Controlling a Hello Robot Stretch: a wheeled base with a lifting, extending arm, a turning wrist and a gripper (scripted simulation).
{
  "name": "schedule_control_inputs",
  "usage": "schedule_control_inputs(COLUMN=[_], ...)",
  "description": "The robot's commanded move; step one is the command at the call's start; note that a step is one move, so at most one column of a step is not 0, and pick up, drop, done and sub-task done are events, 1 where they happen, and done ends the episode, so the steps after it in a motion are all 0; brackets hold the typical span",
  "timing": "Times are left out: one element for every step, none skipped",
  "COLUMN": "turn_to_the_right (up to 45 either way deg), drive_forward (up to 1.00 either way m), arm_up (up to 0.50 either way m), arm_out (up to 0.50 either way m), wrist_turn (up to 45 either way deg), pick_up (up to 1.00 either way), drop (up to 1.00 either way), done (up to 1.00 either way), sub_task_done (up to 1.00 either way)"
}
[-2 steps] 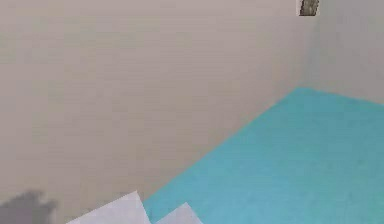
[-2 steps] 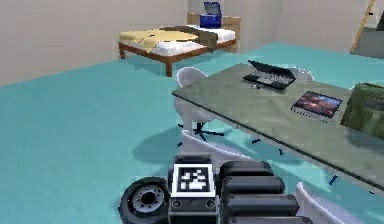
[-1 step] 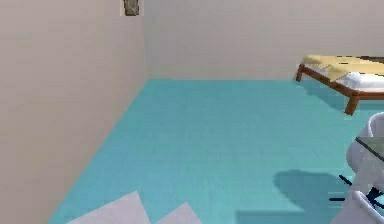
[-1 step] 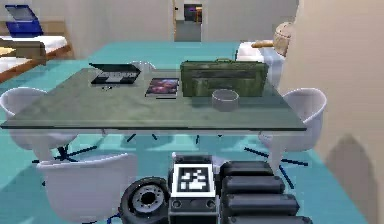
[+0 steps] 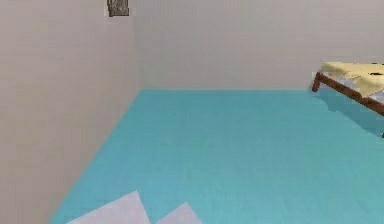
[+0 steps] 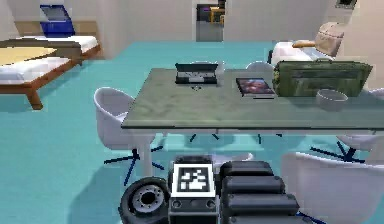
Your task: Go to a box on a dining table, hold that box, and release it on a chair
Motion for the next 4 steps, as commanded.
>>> schedule_control_inputs(turn_to_the_right=[36.0,3.0,0.0,0.0], drive_forward=[0.0,0.0,1.0,0.55], arm_up=[0.0,0.0,0.0,0.0], arm_out=[0.0,0.0,0.0,0.0], wrist_turn=[0.0,0.0,0.0,0.0], pick_up=[0.0,0.0,0.0,0.0], drop=[0.0,0.0,0.0,0.0], done=[0.0,0.0,0.0,0.0], sub_task_done=[0.0,0.0,0.0,0.0])
